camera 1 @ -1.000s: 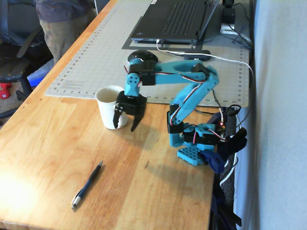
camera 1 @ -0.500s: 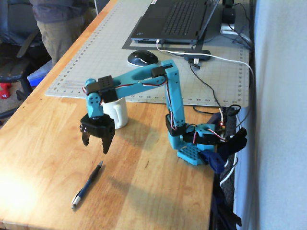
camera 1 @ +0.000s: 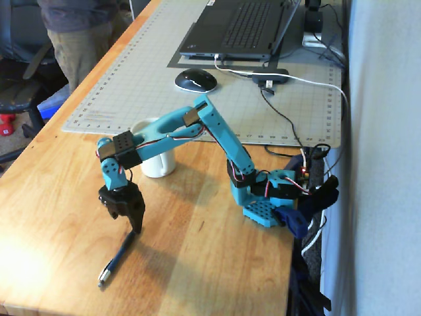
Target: Grasp a pen and put it in a mug.
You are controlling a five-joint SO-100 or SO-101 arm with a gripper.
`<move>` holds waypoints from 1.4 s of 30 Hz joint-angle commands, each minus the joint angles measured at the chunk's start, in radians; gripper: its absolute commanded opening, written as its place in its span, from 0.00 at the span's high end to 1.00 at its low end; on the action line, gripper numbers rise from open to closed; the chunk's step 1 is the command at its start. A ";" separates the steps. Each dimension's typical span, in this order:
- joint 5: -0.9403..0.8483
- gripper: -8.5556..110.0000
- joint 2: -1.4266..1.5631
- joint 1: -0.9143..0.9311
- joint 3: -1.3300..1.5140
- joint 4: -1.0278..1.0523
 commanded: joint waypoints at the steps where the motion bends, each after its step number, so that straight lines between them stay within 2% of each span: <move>1: 0.081 0.67 -0.008 -0.015 -0.121 0.006; 6: 0.143 0.67 -0.054 -0.038 -0.140 0.006; 17: 0.130 0.67 -0.083 -0.097 -0.140 0.006; 26: 0.143 0.82 -0.086 -0.092 -0.141 0.006; 42: 0.141 0.92 -0.074 -0.100 -0.141 0.006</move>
